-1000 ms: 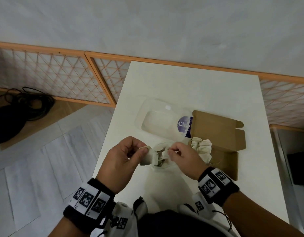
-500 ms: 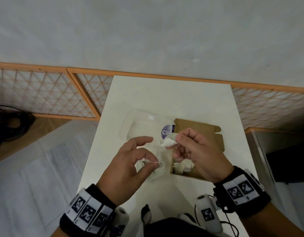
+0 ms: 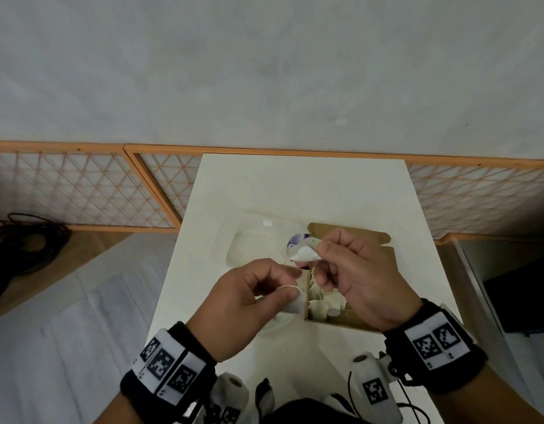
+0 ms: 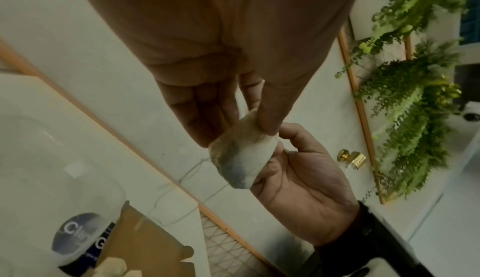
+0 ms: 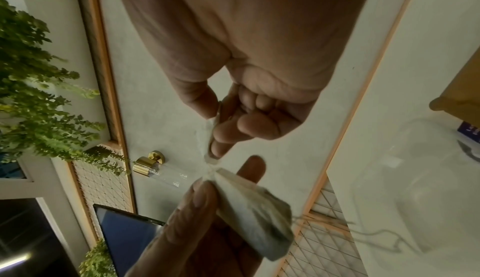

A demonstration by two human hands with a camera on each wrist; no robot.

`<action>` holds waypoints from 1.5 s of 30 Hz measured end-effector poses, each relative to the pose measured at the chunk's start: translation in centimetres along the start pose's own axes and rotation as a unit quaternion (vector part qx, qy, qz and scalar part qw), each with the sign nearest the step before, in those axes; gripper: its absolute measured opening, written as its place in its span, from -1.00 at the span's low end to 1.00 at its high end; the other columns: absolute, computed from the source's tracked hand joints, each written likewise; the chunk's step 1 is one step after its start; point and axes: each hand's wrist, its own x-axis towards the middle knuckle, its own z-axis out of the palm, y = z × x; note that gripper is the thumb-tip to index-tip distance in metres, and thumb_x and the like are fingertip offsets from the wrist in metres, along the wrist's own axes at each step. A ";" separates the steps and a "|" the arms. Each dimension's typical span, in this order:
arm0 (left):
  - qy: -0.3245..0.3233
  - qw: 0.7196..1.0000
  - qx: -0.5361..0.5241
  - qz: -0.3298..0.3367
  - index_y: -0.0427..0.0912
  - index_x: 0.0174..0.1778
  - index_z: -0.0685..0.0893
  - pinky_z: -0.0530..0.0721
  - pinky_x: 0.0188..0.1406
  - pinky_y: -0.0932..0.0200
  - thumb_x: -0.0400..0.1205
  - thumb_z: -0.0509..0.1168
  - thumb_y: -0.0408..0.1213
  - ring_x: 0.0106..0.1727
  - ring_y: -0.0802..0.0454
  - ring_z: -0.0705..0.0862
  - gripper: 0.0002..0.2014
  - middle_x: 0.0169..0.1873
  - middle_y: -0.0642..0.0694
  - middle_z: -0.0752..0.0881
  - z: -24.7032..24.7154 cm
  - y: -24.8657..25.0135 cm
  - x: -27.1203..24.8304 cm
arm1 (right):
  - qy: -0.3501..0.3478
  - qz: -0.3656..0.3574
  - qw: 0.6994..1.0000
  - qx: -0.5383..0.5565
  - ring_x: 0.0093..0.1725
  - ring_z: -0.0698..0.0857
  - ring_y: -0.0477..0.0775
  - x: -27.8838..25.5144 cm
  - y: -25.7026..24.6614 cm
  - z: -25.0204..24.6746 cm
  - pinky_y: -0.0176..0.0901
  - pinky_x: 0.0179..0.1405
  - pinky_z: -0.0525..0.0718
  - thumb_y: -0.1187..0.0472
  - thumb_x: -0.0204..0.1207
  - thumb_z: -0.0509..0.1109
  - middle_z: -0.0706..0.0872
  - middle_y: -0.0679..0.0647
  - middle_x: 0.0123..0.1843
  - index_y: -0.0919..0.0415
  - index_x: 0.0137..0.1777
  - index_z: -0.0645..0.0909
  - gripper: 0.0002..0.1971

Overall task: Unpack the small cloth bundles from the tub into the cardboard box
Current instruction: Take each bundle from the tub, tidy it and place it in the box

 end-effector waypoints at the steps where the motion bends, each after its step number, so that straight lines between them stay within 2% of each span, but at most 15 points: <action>1: 0.004 1.000 -0.008 -0.002 -0.13 -0.07 0.79 0.76 0.13 -0.40 0.71 0.47 -0.33 0.19 -0.05 0.85 -0.95 -0.07 -0.10 0.90 0.1 0.1 0.0 | 0.001 -0.003 1.000 0.000 -0.35 0.63 0.08 0.0 -0.1 -0.1 -0.14 -0.39 0.53 0.18 0.61 0.43 0.79 0.53 -0.01 0.28 -0.06 0.59 -0.84; 5: 0.027 0.999 -0.013 0.027 -0.14 -0.04 0.83 0.78 -0.03 -0.45 0.69 0.49 -0.36 -0.02 -0.18 0.86 -0.96 -0.08 -0.15 0.89 -0.1 1.0 -0.6 | 0.029 -0.024 0.998 -0.056 -0.35 0.63 0.06 -0.2 -0.4 -0.3 -0.14 -0.38 0.56 0.30 0.73 0.40 0.84 0.16 -0.22 0.32 -0.06 0.57 -0.86; 9: 0.036 0.997 -0.013 0.071 -0.04 -0.07 0.84 0.80 0.14 -0.20 0.66 0.49 -0.37 0.05 -0.17 0.88 -0.89 -0.06 -0.11 0.91 -0.5 2.5 -1.3 | 0.084 -0.036 0.988 -0.122 -0.40 0.65 0.00 0.1 0.0 -0.8 -0.13 -0.37 0.59 0.40 0.71 0.41 0.72 0.14 -0.37 0.31 -0.04 0.59 -0.92; 12: 0.024 0.995 0.021 0.090 -0.05 -0.08 0.84 0.78 0.18 -0.15 0.66 0.49 -0.35 0.10 -0.13 0.87 -0.91 -0.07 -0.05 0.91 -0.4 3.4 -1.6 | 0.089 -0.045 0.988 -0.121 -0.34 0.67 0.05 0.2 0.2 -0.9 -0.11 -0.37 0.59 0.44 0.71 0.38 0.71 0.07 -0.30 0.19 0.19 0.58 -0.83; 16: 0.023 0.994 0.040 0.099 -0.08 -0.07 0.85 0.77 0.19 -0.18 0.66 0.50 -0.36 0.11 -0.10 0.87 -0.92 -0.05 -0.03 0.91 -0.1 4.2 -1.6 | 0.056 -0.066 0.982 -0.168 -0.29 0.69 0.07 -0.3 0.1 -0.7 -0.04 -0.29 0.62 0.41 0.78 0.29 0.80 0.09 -0.20 -0.12 0.35 0.70 -0.60; 19: 0.016 0.995 0.029 0.098 -0.13 -0.07 0.85 0.78 0.18 -0.25 0.66 0.49 -0.39 0.09 -0.14 0.87 -0.92 -0.07 -0.06 0.91 -0.2 4.7 -1.4 | 0.016 -0.052 0.981 -0.186 -0.26 0.71 0.02 -0.9 -0.2 -0.9 0.05 -0.19 0.67 0.48 0.74 0.21 0.86 -0.04 -0.07 -0.03 0.15 0.86 -0.53; 23: 0.015 0.995 0.024 0.101 -0.06 -0.07 0.85 0.79 0.19 -0.19 0.65 0.50 -0.37 0.06 -0.14 0.88 -0.90 -0.07 -0.09 0.91 -0.4 5.2 -0.9 | -0.073 -0.026 0.972 -0.220 -0.07 0.79 -0.13 -1.6 0.0 -1.2 -0.23 -0.01 0.74 0.47 0.65 0.33 0.86 -0.20 -0.02 0.03 0.30 0.79 -0.60; 25: 0.016 0.994 0.020 0.106 -0.04 -0.06 0.85 0.81 0.15 -0.21 0.66 0.49 -0.36 0.03 -0.17 0.88 -0.89 -0.07 -0.12 0.90 -0.6 5.4 -0.7 | -0.078 -0.038 0.971 -0.224 0.01 0.83 -0.09 -1.7 0.1 -1.1 -0.26 0.04 0.74 0.34 0.67 0.51 0.87 -0.18 0.02 0.14 0.25 0.80 -0.79; 28: 0.024 0.993 0.019 0.112 -0.04 -0.05 0.84 0.81 0.09 -0.29 0.67 0.48 -0.32 0.00 -0.20 0.88 -0.93 -0.09 -0.15 0.90 -1.1 5.8 -0.4 | -0.058 -0.088 0.967 -0.234 -0.11 0.78 -0.17 -2.1 0.0 -1.1 -0.38 -0.04 0.65 0.17 0.65 0.51 0.84 -0.19 -0.11 0.12 0.10 0.84 -0.89; 30: 0.035 0.992 0.013 0.117 -0.11 -0.02 0.82 0.79 0.12 -0.37 0.67 0.49 -0.27 -0.02 -0.23 0.88 -0.97 -0.10 -0.18 0.90 -1.7 5.8 -0.1 | -0.042 -0.130 0.958 -0.252 -0.06 0.73 -0.05 -2.2 0.0 -1.4 -0.28 0.00 0.63 0.21 0.69 0.51 0.80 -0.09 -0.04 0.06 0.05 0.83 -0.93; 34: 0.067 0.989 0.029 0.126 -0.22 -0.01 0.79 0.78 0.15 -0.38 0.67 0.45 -0.22 -0.02 -0.25 0.88 -0.87 -0.12 -0.19 0.90 -2.4 6.0 0.6 | -0.057 -0.145 0.966 -0.207 0.03 0.69 0.26 -2.1 0.1 -2.0 0.06 -0.01 0.68 0.36 0.64 0.48 0.71 0.23 0.05 0.20 0.02 0.72 -0.94; 36: 0.072 0.988 0.039 0.127 -0.25 -0.03 0.78 0.77 0.13 -0.37 0.69 0.43 -0.27 -0.05 -0.26 0.87 -0.89 -0.16 -0.20 0.89 -2.5 5.8 1.1 | -0.060 -0.127 0.974 -0.179 -0.14 0.61 0.18 -2.2 -0.3 -2.1 -0.06 -0.12 0.64 0.39 0.66 0.47 0.67 0.29 -0.08 0.17 0.05 0.72 -0.89; 39: 0.092 0.989 0.044 0.109 -0.24 -0.03 0.78 0.78 0.10 -0.39 0.71 0.45 -0.28 -0.08 -0.24 0.87 -0.91 -0.16 -0.20 0.89 -2.6 4.7 2.0 | -0.060 -0.097 0.983 -0.142 -0.25 0.52 0.04 -2.6 -0.9 -1.8 -0.23 -0.24 0.58 0.23 0.62 0.54 0.60 0.12 -0.26 0.07 0.03 0.76 -0.94; 42: 0.092 0.993 0.038 0.070 -0.19 -0.05 0.79 0.81 0.10 -0.26 0.70 0.46 -0.33 -0.08 -0.14 0.88 -0.97 -0.16 -0.14 0.90 -2.1 3.6 2.4 | -0.067 -0.084 0.991 -0.075 -0.13 0.61 0.12 -2.7 -1.4 -1.3 -0.16 -0.16 0.66 -0.04 0.47 0.66 0.74 0.26 -0.07 -0.04 0.01 0.79 -0.80; 45: 0.080 0.995 0.039 0.038 -0.11 -0.09 0.80 0.81 0.06 -0.04 0.68 0.47 -0.35 -0.09 -0.06 0.86 -0.93 -0.18 -0.08 0.89 -1.1 2.7 2.2 | -0.080 -0.099 0.992 -0.005 0.10 0.64 0.18 -2.3 -1.6 -1.1 -0.15 -0.15 0.65 -0.10 0.40 0.71 0.76 0.21 0.38 -0.02 -0.02 0.79 -0.73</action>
